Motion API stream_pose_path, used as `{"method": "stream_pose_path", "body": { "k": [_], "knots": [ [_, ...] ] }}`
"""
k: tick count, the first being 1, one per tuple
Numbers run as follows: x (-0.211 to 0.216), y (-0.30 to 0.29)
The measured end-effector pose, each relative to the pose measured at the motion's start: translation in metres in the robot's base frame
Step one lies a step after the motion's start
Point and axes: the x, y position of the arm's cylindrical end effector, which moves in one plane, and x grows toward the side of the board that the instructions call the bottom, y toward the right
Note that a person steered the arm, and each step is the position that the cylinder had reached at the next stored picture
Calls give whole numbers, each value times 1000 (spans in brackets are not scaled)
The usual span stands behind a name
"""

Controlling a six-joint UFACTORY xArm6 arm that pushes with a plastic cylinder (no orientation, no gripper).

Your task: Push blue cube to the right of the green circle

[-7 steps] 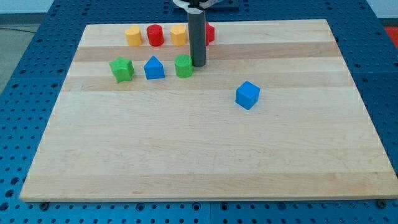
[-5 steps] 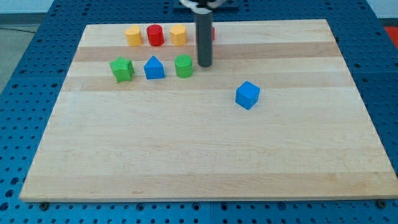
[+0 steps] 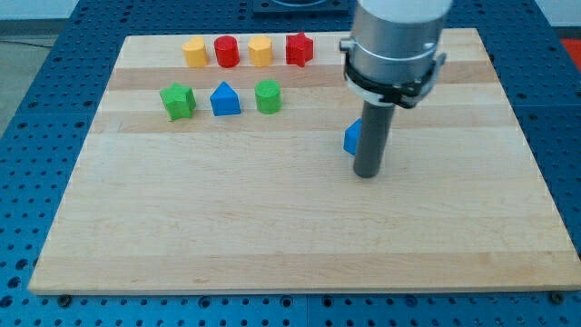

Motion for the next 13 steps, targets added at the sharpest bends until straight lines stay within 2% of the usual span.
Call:
{"method": "stream_pose_path", "body": {
  "k": [3, 7, 9, 13],
  "knots": [
    [-64, 0],
    [-112, 18],
    [-133, 47],
    [-137, -2]
  ]
}}
